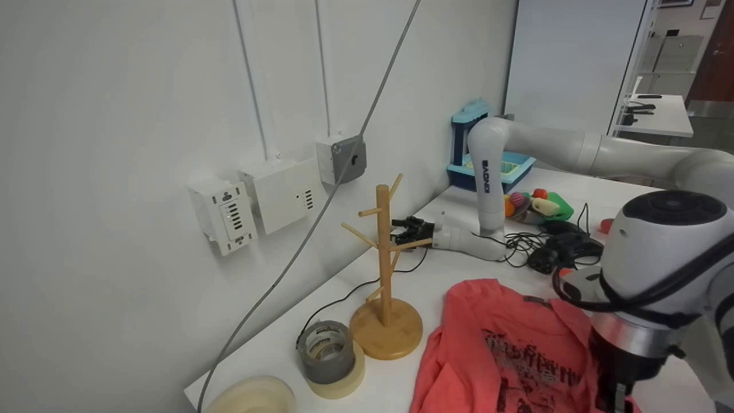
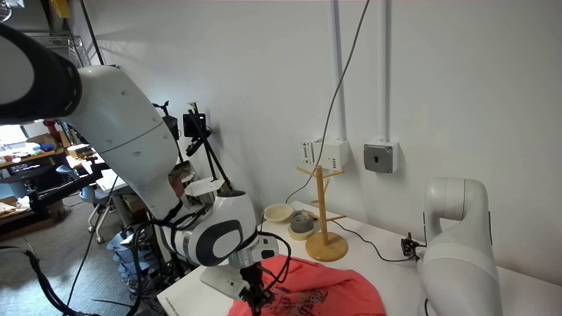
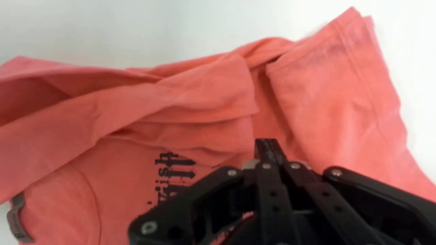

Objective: Unfold the peach shirt

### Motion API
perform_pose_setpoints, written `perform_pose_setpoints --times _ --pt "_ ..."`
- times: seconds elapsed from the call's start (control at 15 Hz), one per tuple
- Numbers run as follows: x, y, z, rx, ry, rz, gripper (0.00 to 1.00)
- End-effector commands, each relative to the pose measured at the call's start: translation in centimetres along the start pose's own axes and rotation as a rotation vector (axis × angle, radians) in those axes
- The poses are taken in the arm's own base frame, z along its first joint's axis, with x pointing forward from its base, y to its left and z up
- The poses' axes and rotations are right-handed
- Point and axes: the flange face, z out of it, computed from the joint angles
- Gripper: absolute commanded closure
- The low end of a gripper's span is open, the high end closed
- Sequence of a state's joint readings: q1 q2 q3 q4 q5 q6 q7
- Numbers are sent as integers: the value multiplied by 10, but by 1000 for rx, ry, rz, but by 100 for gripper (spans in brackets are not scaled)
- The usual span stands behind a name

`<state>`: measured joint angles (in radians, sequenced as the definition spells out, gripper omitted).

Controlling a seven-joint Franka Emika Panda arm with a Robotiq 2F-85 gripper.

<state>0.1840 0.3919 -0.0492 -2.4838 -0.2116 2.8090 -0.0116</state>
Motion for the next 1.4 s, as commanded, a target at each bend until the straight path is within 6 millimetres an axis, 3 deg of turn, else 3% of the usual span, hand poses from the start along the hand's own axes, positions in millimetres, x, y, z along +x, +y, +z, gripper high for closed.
perform_pose_setpoints --times 0.0,0.47,0.53,0.6,1.2,1.33 --pt "-37 -7 -9 32 -42 -62 100" --pt "-68 -34 -17 84 -41 -197 100" --pt "-70 -39 -19 89 -36 -223 92" --pt "-71 -42 -20 98 -38 -247 72" --pt "-80 -49 -8 96 -40 -267 5" --pt "-81 -49 -4 102 -52 -249 5"
